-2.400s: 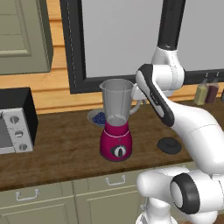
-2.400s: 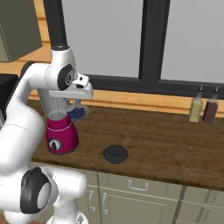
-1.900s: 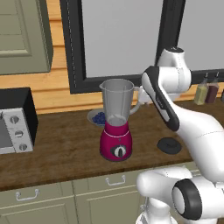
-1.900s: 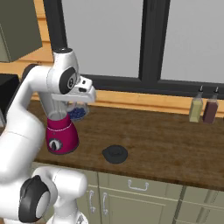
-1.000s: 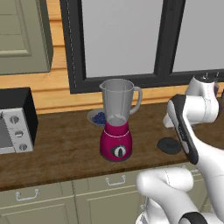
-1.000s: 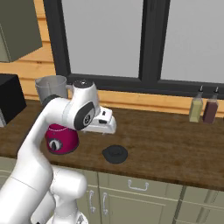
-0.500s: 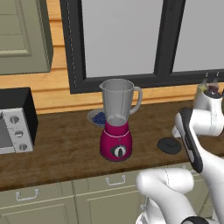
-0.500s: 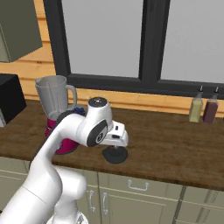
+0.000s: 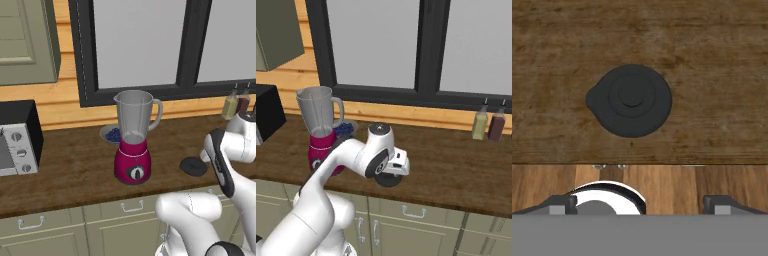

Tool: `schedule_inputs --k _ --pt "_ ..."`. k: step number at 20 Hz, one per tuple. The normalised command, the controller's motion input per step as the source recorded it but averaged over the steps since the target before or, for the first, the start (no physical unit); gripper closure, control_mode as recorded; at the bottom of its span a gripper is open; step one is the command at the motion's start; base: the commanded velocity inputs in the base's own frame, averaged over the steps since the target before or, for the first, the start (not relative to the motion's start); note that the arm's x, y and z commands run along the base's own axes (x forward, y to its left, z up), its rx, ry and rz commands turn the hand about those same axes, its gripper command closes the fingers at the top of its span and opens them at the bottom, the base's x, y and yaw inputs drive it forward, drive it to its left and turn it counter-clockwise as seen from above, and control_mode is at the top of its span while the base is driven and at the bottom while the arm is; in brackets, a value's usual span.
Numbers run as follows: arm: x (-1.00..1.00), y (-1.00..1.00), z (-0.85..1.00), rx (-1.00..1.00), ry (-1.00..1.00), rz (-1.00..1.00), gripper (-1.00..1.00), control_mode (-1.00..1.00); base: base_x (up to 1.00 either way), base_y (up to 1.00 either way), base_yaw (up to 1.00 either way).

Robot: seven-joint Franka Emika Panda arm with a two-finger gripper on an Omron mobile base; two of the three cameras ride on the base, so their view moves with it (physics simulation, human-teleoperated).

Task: Close the lid blender by securely placing the lid on top.

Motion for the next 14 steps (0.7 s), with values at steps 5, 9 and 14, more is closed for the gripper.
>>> schedule_inputs --k 5,9,14 --pt "0.31 0.00 -0.28 0.00 0.00 0.00 -1.00 -1.00 0.00 0.00 0.00" --pt "0.31 0.00 -0.28 0.00 0.00 0.01 -1.00 -1.00 0.00 0.00 0.00" --pt "0.31 0.00 -0.23 0.00 0.00 0.00 -1.00 -1.00 0.00 0.00 0.00"
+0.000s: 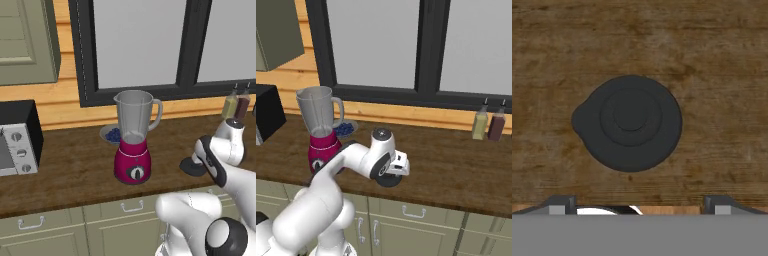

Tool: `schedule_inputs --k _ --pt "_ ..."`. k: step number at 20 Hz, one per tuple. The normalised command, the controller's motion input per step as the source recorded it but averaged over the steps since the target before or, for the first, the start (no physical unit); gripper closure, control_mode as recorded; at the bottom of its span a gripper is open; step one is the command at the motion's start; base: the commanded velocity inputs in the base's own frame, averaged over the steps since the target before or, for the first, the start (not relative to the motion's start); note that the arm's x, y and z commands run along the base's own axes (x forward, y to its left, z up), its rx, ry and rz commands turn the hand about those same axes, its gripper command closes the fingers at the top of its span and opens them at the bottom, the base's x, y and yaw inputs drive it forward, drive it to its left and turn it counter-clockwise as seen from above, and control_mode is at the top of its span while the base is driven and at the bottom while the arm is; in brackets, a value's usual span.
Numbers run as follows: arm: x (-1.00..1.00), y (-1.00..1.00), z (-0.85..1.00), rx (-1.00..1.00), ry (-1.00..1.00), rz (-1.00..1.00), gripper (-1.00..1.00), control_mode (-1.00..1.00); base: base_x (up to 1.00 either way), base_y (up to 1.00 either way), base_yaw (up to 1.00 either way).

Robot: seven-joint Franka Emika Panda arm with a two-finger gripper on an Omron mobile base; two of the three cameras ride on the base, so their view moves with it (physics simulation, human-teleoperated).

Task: Close the lid blender by securely placing the lid on top.

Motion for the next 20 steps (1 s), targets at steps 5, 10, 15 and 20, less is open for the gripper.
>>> schedule_inputs --k 5,10,15,20 --pt "0.27 0.02 -0.19 0.00 0.00 0.00 -1.00 -1.00 0.00 0.00 0.00" --pt "0.23 0.08 -0.22 0.00 0.00 0.00 -1.00 -1.00 0.00 0.00 0.00" --pt "0.18 0.05 -0.22 0.00 0.00 0.00 -1.00 -1.00 0.00 0.00 0.00" --pt "0.17 0.01 -0.20 0.00 0.00 0.00 -1.00 -1.00 0.00 0.00 0.00"
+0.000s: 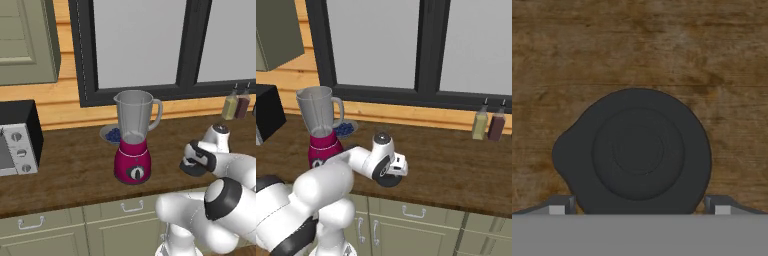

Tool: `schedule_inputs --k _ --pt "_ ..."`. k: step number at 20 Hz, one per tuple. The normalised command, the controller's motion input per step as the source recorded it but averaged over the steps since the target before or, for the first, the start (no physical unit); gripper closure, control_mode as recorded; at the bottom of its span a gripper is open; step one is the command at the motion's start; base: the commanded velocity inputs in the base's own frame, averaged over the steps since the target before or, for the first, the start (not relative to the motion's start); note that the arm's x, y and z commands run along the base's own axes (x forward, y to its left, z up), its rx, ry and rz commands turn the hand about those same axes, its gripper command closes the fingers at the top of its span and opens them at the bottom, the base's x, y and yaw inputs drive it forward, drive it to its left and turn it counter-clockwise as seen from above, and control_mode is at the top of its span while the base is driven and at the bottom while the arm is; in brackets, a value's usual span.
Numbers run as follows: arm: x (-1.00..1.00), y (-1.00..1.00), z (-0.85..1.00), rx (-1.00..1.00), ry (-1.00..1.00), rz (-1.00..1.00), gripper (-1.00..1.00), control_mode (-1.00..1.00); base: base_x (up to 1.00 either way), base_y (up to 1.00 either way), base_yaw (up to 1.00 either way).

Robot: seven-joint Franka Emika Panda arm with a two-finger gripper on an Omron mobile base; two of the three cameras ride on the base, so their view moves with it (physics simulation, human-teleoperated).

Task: Close the lid blender by securely placing the lid on top.

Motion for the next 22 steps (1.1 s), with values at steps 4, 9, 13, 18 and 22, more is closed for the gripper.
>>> schedule_inputs --k 4,9,13,18,22 --pt "0.16 0.03 -0.20 0.00 0.00 0.00 -1.00 -1.00 0.00 0.00 0.00" --pt "0.15 0.03 -0.21 0.00 0.00 0.00 -1.00 -1.00 0.00 0.00 0.00" --pt "0.16 0.00 -0.19 0.00 0.00 0.00 -1.00 -1.00 0.00 0.00 0.00" --pt "0.17 0.00 -0.22 0.00 0.00 0.00 -1.00 -1.00 0.00 0.00 0.00" --pt "0.14 0.00 -0.26 0.00 0.00 0.00 -1.00 -1.00 0.00 0.00 0.00"
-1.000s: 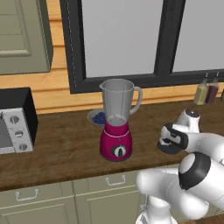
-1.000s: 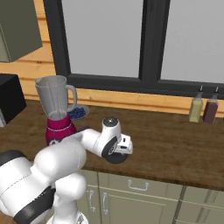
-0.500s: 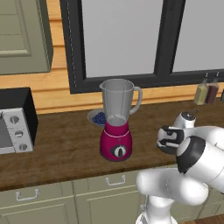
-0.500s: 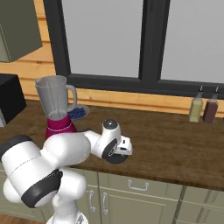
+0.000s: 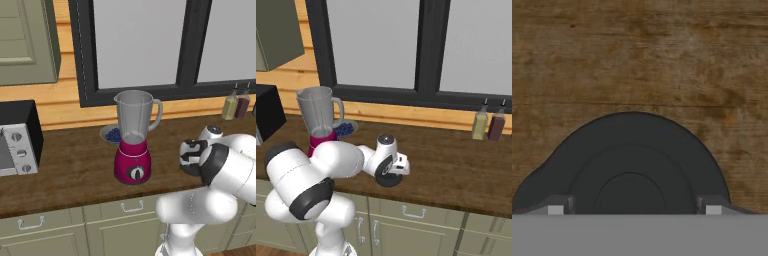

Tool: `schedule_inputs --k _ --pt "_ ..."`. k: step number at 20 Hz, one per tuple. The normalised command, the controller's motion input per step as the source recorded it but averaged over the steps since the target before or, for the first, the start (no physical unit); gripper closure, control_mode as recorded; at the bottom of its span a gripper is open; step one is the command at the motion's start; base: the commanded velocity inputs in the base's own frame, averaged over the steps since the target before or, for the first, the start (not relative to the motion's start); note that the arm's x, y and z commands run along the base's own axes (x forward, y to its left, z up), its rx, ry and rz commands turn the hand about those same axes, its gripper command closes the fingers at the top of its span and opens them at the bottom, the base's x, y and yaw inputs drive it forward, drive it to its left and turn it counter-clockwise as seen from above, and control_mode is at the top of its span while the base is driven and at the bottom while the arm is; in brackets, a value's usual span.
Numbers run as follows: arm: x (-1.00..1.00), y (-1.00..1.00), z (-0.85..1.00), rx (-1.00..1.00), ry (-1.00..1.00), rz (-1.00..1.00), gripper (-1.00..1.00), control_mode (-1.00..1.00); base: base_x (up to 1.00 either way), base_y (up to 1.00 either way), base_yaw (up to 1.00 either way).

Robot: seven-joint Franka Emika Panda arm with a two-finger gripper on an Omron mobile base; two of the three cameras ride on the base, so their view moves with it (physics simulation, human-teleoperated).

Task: Close the lid blender by securely placing the lid on top.

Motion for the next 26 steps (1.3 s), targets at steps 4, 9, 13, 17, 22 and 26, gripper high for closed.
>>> schedule_inputs --k 4,9,13,17,22,26 --pt "0.01 0.12 -0.48 0.00 0.00 0.00 1.00 -1.00 0.00 0.00 0.00" --pt "-0.11 0.16 -0.56 -0.01 0.03 0.00 1.00 -1.00 0.00 0.00 0.00" --pt "-0.32 0.23 -0.58 -0.02 0.06 -0.01 1.00 -1.00 0.00 0.00 0.00" --pt "-0.41 0.33 -0.59 -0.04 0.04 -0.01 1.00 -1.00 0.00 0.00 0.00" --pt "-0.53 0.23 -0.61 -0.03 0.04 -0.03 1.00 -1.00 0.00 0.00 0.00" --pt "-0.64 0.17 -0.61 -0.02 0.04 -0.04 1.00 -1.00 0.00 0.00 0.00"
